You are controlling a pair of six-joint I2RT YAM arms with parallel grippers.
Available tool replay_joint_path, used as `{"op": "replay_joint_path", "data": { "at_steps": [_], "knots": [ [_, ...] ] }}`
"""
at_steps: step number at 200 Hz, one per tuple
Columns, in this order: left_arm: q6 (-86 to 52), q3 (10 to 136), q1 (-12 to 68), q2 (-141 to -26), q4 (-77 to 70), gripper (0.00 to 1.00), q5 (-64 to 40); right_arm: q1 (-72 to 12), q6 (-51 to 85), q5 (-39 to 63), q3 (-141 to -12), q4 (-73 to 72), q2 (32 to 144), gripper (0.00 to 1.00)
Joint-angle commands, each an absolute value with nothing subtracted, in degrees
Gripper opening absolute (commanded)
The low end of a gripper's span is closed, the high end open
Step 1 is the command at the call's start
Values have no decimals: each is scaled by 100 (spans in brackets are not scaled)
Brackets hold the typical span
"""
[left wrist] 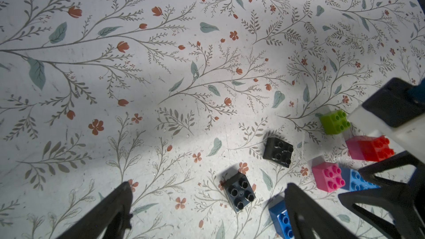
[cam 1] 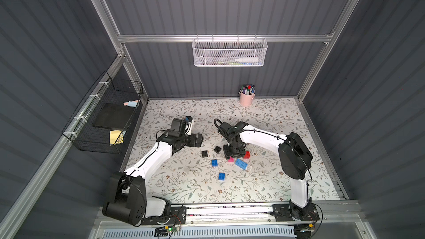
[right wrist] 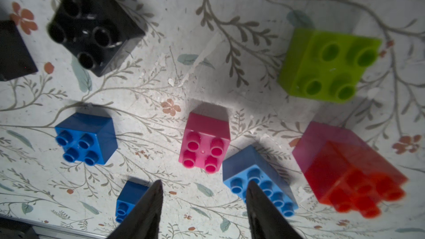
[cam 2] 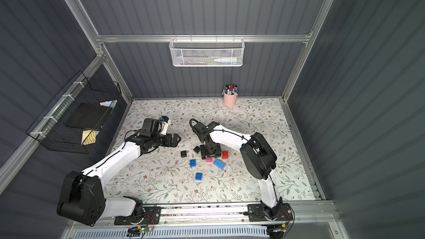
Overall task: Assemble the number 4 with lego
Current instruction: Pick up the lego brick from the center of the board.
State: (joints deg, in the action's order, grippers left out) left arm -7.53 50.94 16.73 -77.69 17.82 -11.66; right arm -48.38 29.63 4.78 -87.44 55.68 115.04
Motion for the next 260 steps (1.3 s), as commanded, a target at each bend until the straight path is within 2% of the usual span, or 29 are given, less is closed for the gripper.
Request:
{"op": "replay_joint_path", "data": {
  "at_steps": [1,101,144,175,215,260],
  "knots": [
    [-703,5029,1679,-7638,1917,99,-1154,-4861,3181,526,-8903,5659,11631,58],
    [-696,5027,1679,-7653,1891,99,-1139,-4829,3184,508,-9034,5642,11994,51],
    [-698,5009,1679,-7629,1906,99,-1133,-4801,3176,488,-9027,5607,12054,44],
    [-701,5023,1679,-7638,1901,99,-1120,-4777,3138,494,-9135,5690,12197,33],
    [-703,5001,1679,-7602,1905,99,-1098,-4772,3178,379,-8978,5608,11875,31],
    [-792,5038,1790,-7677,1769,99,-1058,-4742,3307,-14,-8964,5857,11028,30]
  ]
}}
